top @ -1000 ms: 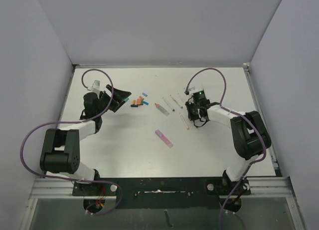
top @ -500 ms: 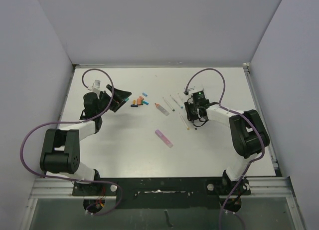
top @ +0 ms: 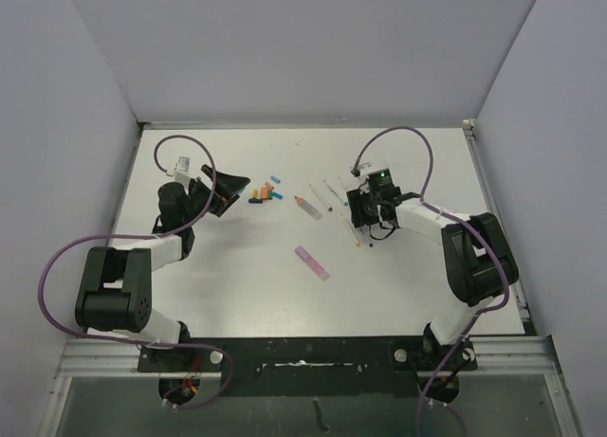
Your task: Open the pen caps
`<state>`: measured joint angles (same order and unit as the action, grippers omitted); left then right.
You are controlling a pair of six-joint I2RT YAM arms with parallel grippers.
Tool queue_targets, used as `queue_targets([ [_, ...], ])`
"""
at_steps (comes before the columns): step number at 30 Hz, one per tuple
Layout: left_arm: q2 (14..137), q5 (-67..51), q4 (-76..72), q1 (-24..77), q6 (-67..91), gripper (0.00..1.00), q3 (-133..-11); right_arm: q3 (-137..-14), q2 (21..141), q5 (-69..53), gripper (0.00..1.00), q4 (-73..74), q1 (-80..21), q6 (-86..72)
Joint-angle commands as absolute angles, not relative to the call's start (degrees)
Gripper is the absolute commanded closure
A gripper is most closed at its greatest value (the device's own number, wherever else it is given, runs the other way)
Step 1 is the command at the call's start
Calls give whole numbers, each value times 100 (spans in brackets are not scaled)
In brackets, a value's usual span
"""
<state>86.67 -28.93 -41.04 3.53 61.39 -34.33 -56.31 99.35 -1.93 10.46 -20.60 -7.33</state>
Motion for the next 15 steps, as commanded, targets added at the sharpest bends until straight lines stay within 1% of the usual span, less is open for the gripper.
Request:
queue_targets([
  [1, 8361, -2807, -5104, 308, 6377, 2, -3249, -5714, 9140, -151, 51, 796, -2037, -677],
  [3, 8383, -2777, -5321, 308, 6516, 2, -3152, -5728, 8931, -246, 47, 831, -2060, -617],
  [4, 8403, -2762, -5434, 301, 6569, 2, -3113, -5737, 8844, -325, 42, 853, -2082, -564],
  [7, 8463, -2867, -5473, 299, 6650, 2, -3146, -5762, 8657, -660, 33, 961, -2237, -407],
  [9, 8502, -2961, -5423, 305, 6658, 2, -3201, -5889, 8664, -779, 24, 1194, -2466, -281],
  [11, 8488, -2987, -5251, 314, 6590, 2, -3245, -6018, 8736, -747, 22, 1480, -2810, -148],
  [13, 8409, -2975, -5064, 324, 6501, 2, -3245, -6055, 8793, -570, 18, 1645, -3203, -96],
  [15, 8270, -2943, -4829, 334, 6416, 2, -3243, -5984, 8820, -526, 17, 1675, -3519, -147],
])
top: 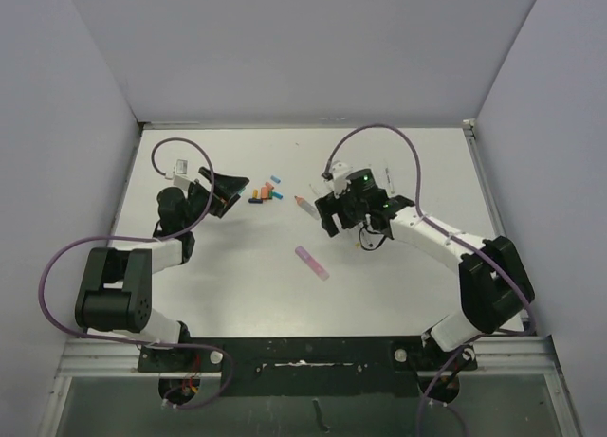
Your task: Open the pen caps
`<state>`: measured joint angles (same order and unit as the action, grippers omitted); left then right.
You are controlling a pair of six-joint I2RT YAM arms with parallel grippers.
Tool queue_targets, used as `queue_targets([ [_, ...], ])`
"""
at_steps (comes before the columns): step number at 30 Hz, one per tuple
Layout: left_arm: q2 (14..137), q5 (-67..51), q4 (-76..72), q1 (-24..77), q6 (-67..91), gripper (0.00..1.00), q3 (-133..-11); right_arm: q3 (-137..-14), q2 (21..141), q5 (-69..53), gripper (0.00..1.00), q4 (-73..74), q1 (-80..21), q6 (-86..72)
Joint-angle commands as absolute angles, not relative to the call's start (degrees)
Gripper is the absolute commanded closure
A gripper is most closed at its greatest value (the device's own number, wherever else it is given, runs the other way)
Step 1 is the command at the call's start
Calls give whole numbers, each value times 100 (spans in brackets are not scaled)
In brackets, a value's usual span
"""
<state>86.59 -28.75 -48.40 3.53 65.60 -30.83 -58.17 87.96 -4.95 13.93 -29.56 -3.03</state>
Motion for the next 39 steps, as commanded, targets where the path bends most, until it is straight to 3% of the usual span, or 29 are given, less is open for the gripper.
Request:
queue_targets([
  [1, 8193, -2936, -4706, 341, 6359, 2, -3243, -5919, 8816, -523, 16, 1627, -3645, -206],
  [13, 7675, -2993, -3888, 351, 6103, 2, -3138, -5576, 9253, -215, 18, 1510, -4792, -484],
  [27, 7610, -2914, -3657, 368, 6012, 2, -3068, -5619, 9867, -25, 30, 1381, -5080, -552],
  [36, 7611, -2862, -3641, 369, 6005, 2, -3050, -5559, 10016, -34, 44, 1414, -5085, -570],
  [39, 7598, -2843, -3539, 367, 6001, 3, -3065, -5559, 10058, 50, 53, 1487, -5109, -545],
])
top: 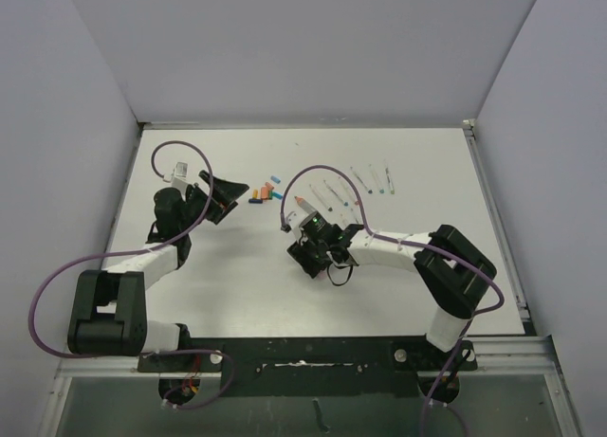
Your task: Open the pen caps
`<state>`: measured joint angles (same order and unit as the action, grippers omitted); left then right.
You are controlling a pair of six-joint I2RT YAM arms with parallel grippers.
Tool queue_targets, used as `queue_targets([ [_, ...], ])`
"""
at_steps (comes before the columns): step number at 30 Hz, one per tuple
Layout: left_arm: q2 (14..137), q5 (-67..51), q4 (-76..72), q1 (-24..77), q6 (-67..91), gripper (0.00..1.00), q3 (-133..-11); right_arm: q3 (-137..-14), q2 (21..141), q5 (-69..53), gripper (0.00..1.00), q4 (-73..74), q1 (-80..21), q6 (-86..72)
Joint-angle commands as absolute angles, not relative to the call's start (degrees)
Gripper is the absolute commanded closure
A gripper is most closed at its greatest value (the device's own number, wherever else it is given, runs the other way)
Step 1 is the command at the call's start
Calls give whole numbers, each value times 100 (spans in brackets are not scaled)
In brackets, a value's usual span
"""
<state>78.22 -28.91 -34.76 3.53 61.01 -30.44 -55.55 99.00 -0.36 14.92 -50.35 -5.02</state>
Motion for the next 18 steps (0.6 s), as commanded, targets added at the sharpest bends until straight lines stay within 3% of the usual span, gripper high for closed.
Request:
queue_targets([
  [1, 7588, -2819, -3451, 369, 5997, 3, -3081, -5559, 10070, 86, 57, 1512, -5115, -531],
  [6, 7462, -2596, -2859, 533, 5794, 3, -3230, -5565, 10052, 136, 87, 1508, -5116, -483],
  [8, 7436, -2443, -2626, 690, 5727, 2, -3310, -5624, 9988, 181, 93, 1461, -5102, -422],
  [18, 8106, -2074, -2787, 1716, 5794, 3, -3633, -6184, 9552, -516, 98, 912, -4480, -376],
])
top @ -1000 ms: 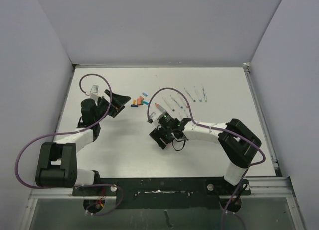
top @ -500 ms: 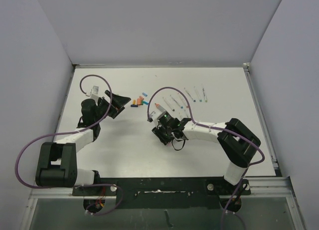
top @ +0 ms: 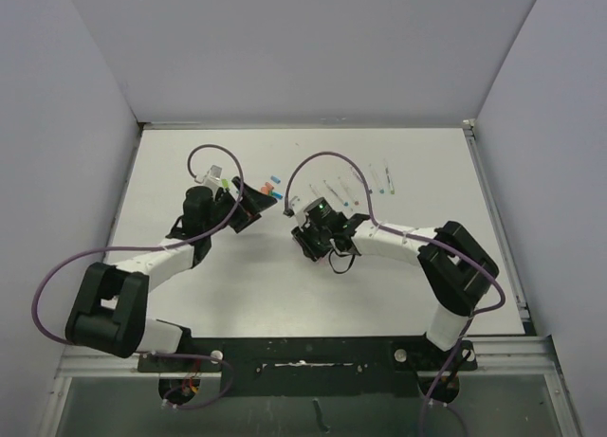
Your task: Open the pen caps
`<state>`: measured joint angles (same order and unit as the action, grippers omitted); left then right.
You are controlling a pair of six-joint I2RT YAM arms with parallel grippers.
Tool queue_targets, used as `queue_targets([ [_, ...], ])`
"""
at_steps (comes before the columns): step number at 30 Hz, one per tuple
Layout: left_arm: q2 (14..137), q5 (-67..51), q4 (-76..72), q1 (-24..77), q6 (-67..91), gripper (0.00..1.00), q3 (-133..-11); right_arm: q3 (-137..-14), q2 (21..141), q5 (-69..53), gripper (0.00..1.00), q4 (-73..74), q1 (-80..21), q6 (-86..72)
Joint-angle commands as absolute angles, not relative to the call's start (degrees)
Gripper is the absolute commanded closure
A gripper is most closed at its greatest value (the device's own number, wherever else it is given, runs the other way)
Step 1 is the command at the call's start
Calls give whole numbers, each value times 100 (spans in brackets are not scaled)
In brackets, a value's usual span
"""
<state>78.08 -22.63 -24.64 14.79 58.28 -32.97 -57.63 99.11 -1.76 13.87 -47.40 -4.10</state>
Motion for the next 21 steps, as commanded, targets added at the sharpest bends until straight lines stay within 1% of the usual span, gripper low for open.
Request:
queue_targets([
  [1, 8202, -2078, -2849, 1771, 5814, 3, -3661, -6234, 9513, -574, 98, 861, -4432, -380],
  [6, 8575, -2097, -3032, 1918, 5836, 3, -3853, -6471, 9386, -728, 100, 768, -4281, -338],
  [17, 9158, -2181, -3491, 2145, 5981, 3, -4154, -6613, 9258, -1235, 100, 395, -4185, -498],
  [21, 9251, -2211, -3698, 2204, 6035, 7, -4166, -6623, 9277, -1403, 100, 215, -4160, -606],
])
